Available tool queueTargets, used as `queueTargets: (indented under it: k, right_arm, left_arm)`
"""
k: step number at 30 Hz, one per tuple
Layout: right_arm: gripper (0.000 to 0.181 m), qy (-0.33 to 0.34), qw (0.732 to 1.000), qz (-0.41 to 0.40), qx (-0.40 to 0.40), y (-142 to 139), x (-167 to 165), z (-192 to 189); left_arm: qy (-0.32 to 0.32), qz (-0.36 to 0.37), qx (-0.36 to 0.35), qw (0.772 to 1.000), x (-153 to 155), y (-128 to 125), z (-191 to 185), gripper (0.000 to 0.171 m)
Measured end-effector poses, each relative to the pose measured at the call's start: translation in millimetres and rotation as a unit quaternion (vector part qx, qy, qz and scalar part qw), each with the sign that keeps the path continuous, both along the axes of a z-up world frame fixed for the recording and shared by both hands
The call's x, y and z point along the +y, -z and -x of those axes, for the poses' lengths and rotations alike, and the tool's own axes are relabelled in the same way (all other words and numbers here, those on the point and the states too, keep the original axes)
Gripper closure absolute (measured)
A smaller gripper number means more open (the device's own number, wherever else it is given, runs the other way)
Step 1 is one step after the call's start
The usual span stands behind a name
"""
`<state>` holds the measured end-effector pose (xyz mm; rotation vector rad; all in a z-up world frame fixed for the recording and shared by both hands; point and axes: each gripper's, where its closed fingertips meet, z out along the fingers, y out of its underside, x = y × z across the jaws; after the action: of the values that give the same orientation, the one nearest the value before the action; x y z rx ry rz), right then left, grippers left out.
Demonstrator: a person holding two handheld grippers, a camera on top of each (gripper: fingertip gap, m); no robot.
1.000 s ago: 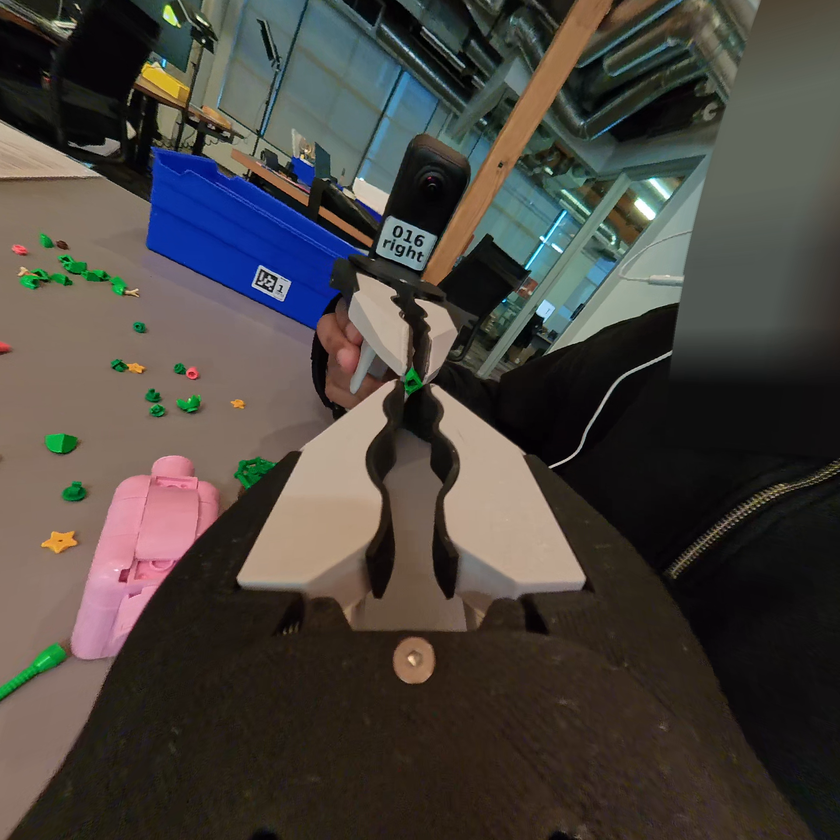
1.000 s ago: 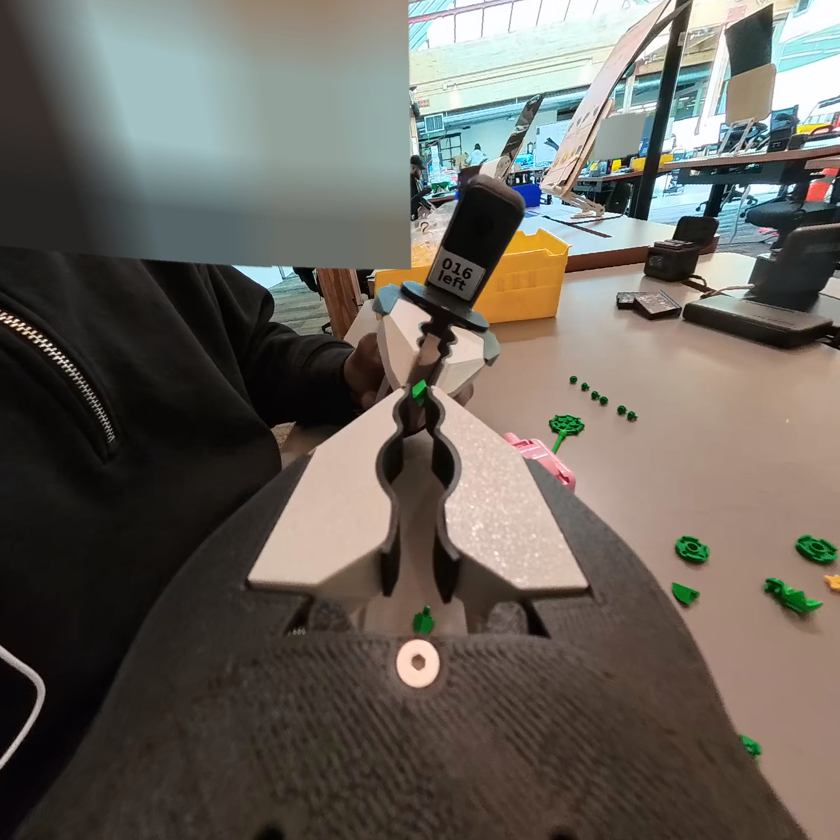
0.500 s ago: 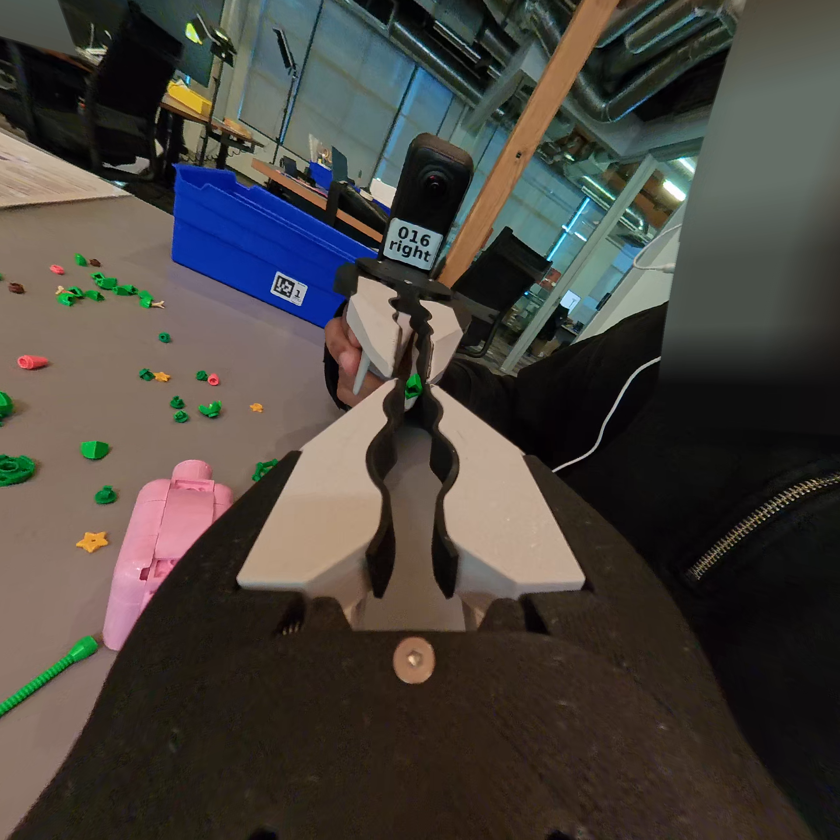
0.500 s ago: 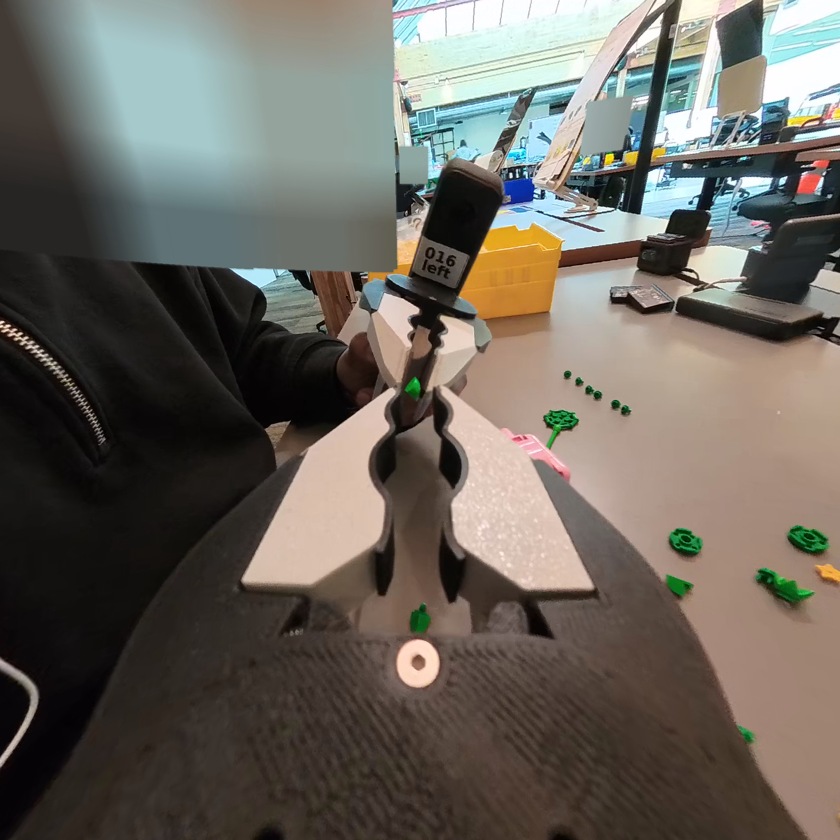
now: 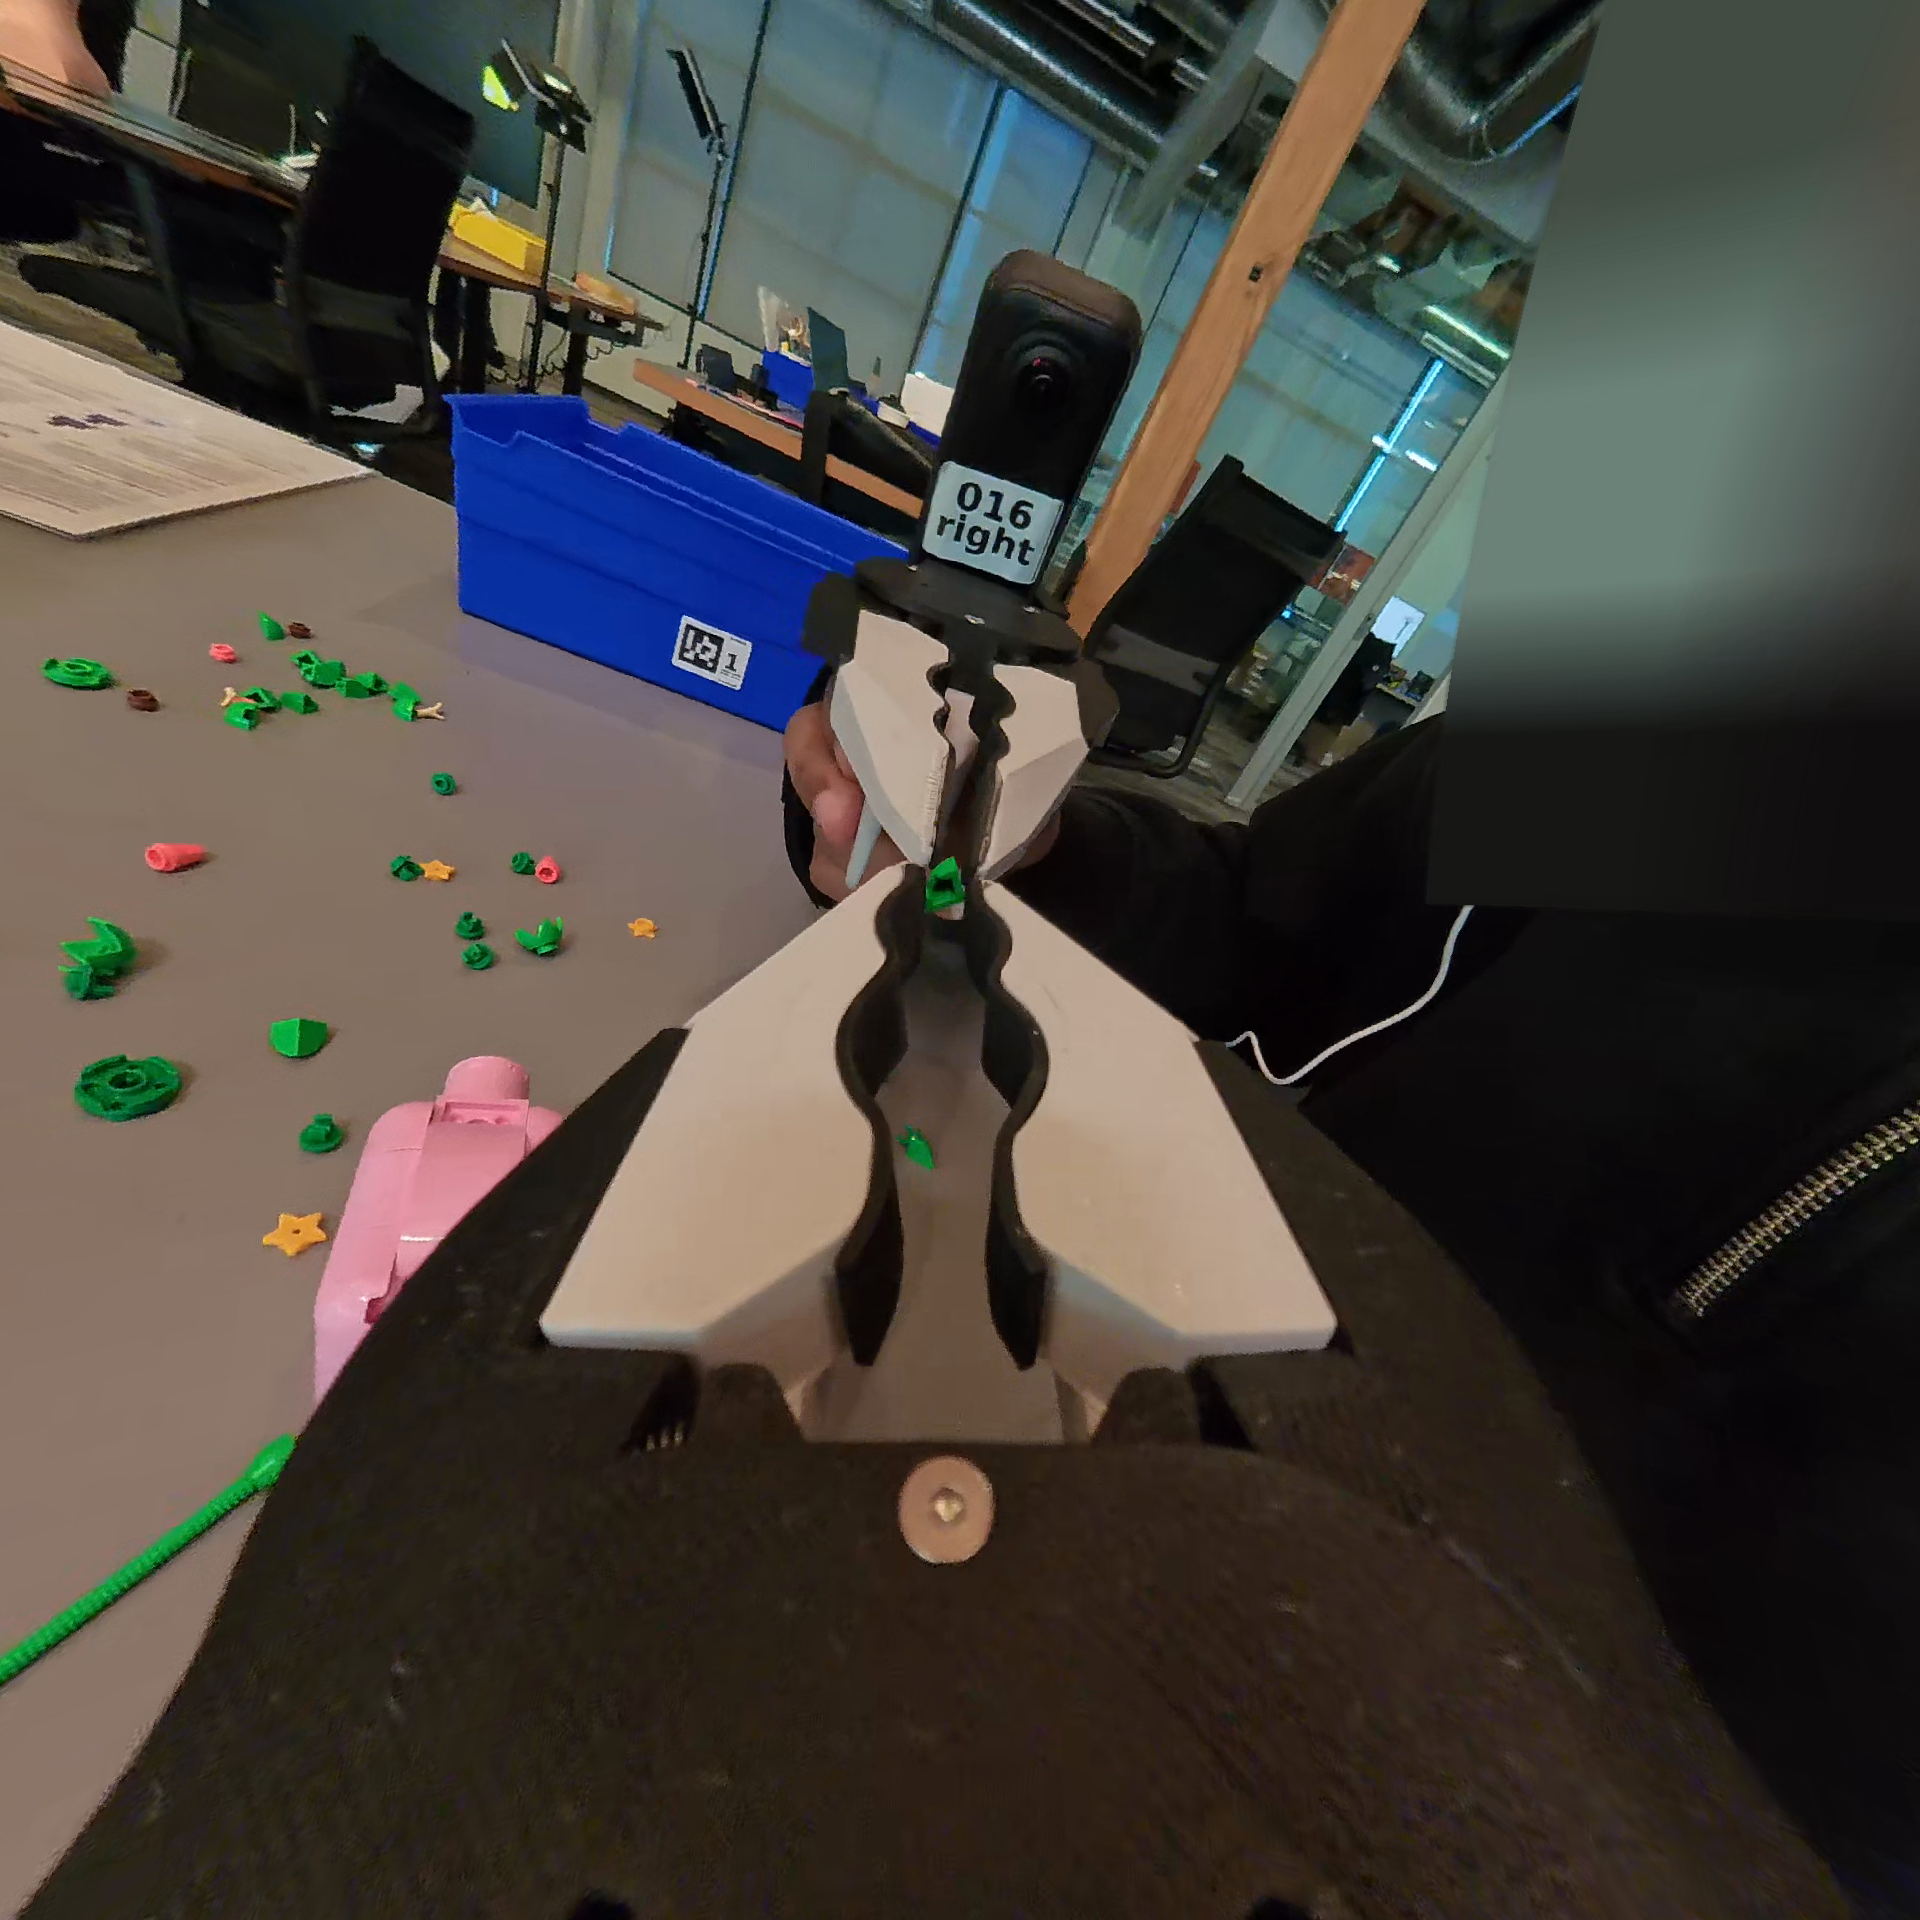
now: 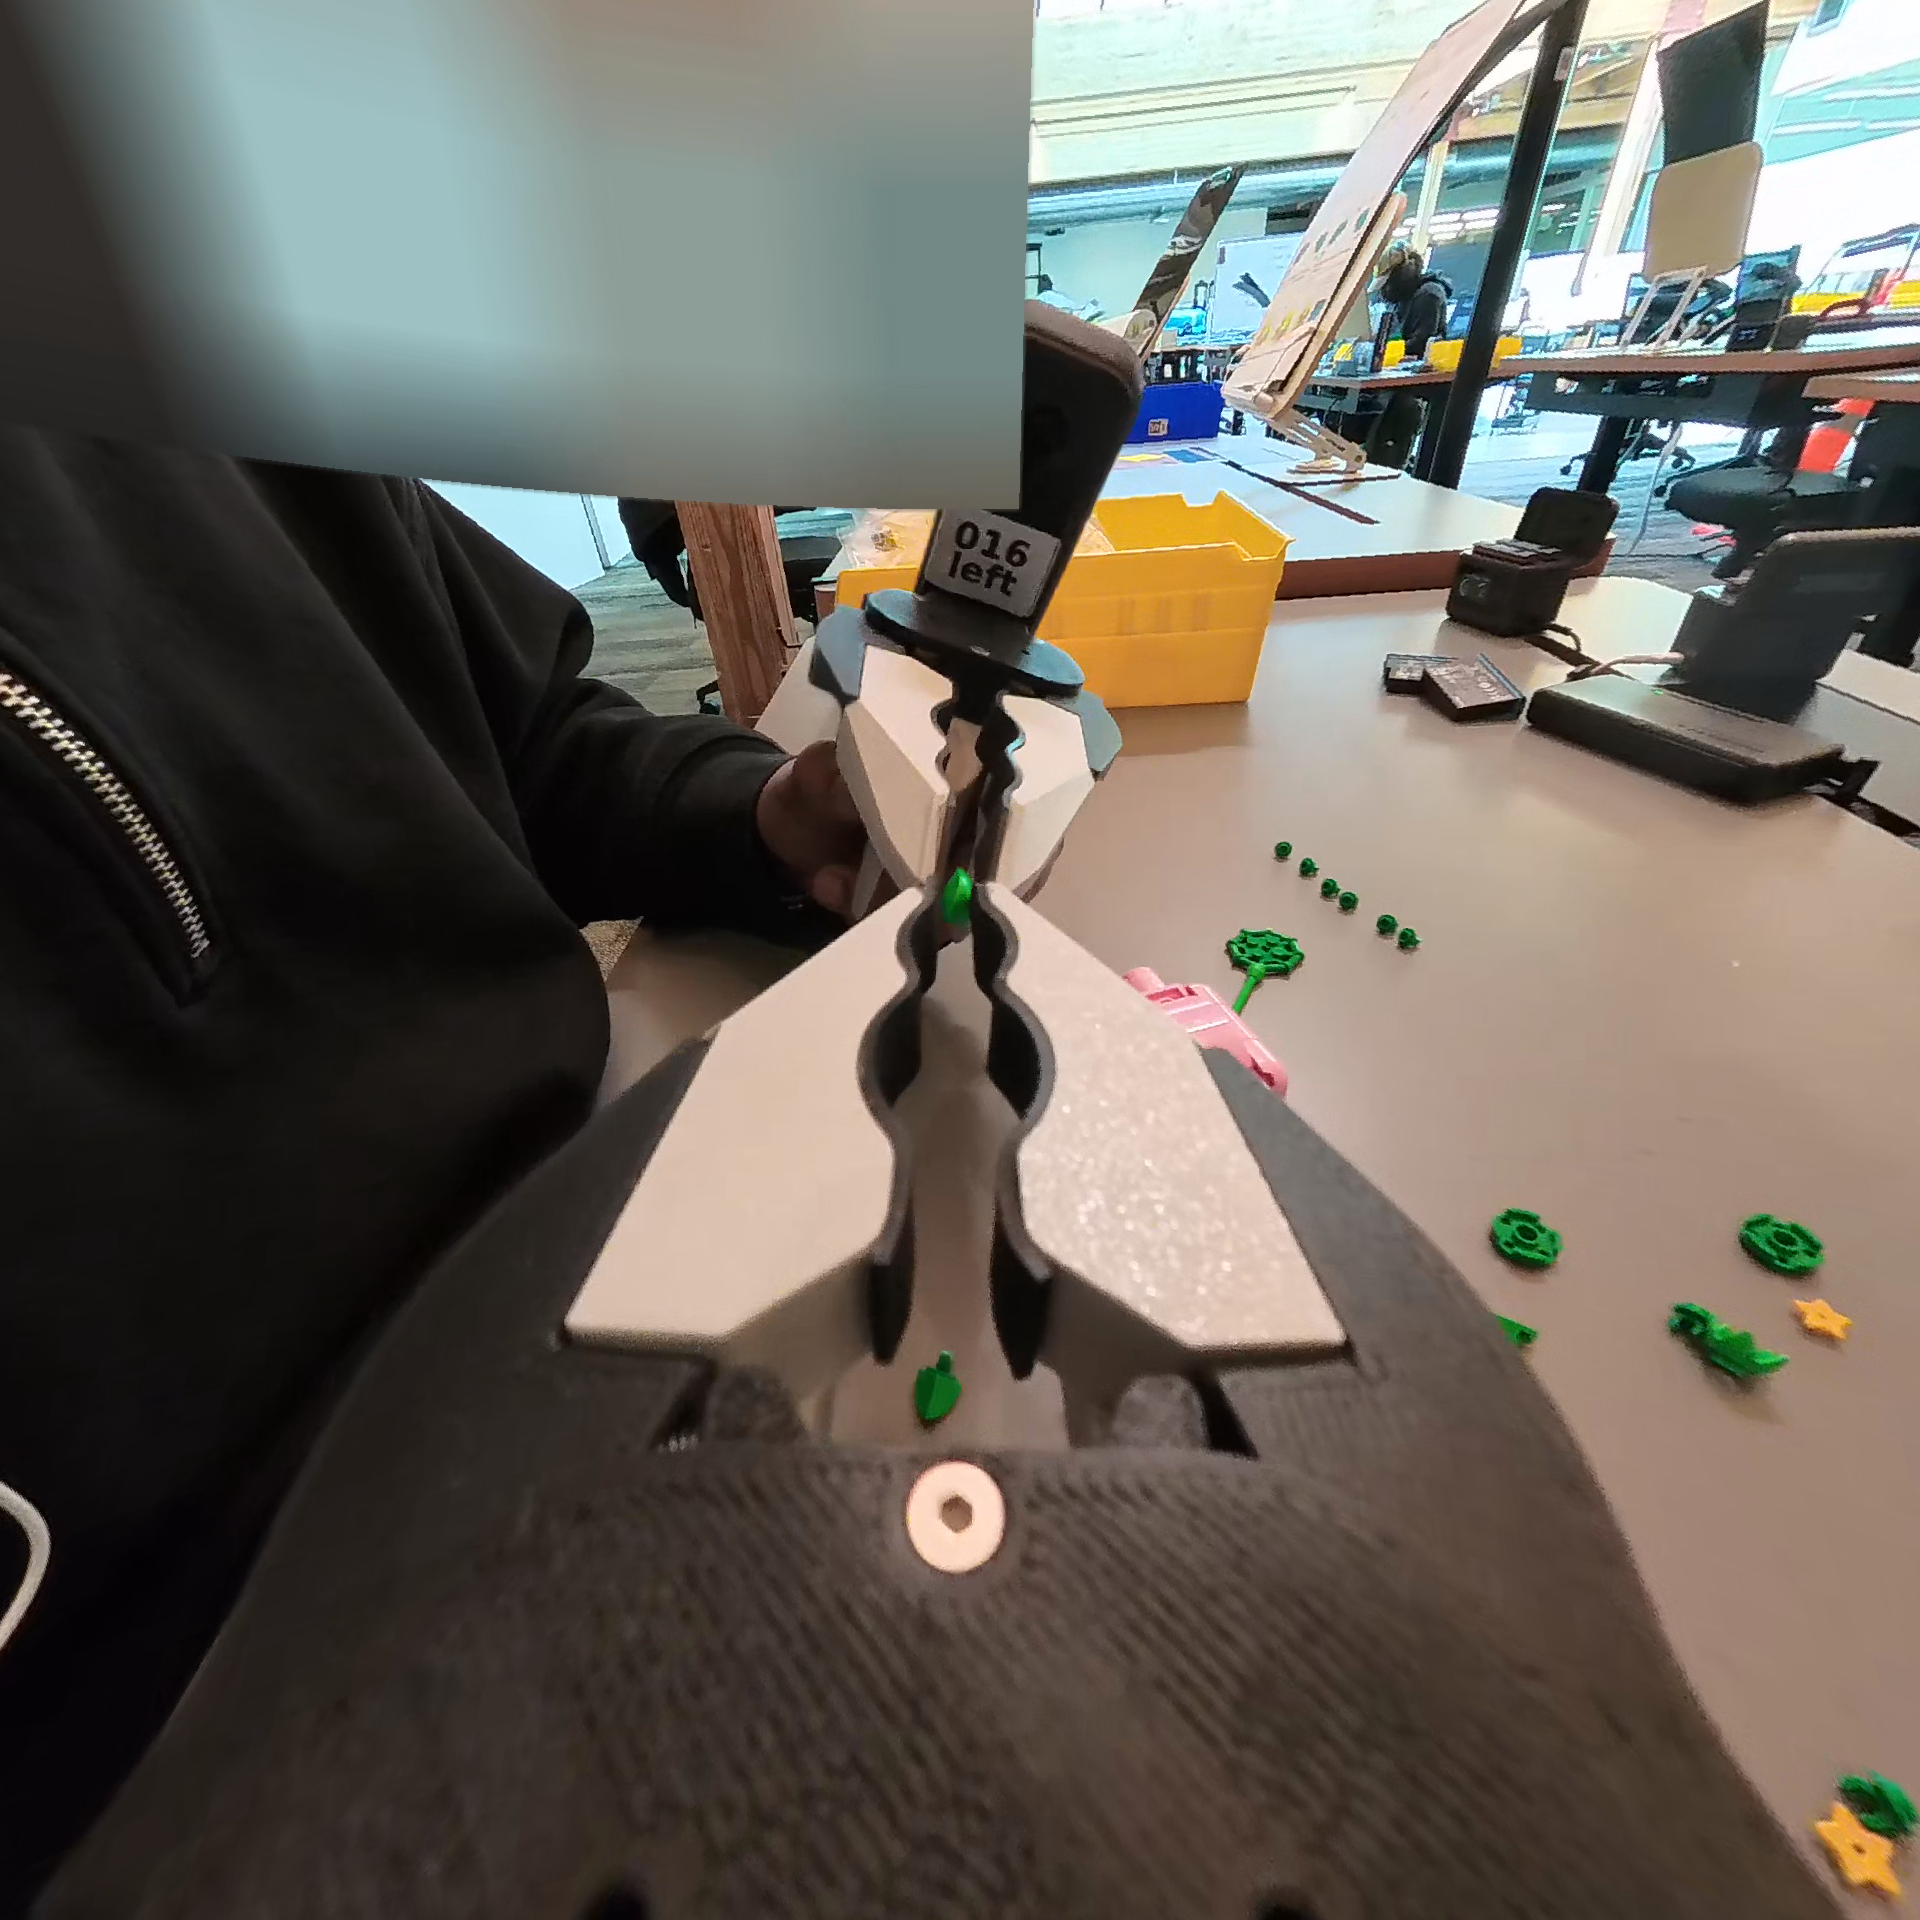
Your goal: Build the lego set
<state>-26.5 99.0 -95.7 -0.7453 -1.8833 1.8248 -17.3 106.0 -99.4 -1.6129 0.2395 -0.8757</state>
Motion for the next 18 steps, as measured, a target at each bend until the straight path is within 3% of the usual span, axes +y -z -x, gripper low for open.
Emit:
queueTargets:
  k: [15, 18]
  right_arm:
    - [0.178, 0.016, 0.999, -0.039, 0.025, 1.5, -0.3, -0.1]
    - [0.178, 0.022, 0.999, -0.035, 0.032, -1.6, 1.7, 0.2]
  left_arm:
    - [0.017, 0.008, -0.037, 0.999, -0.4, -1.5, -0.3, 0.168]
    - [0.013, 0.01, -0.04, 0.999, 0.3, -1.2, 1.3, 0.159]
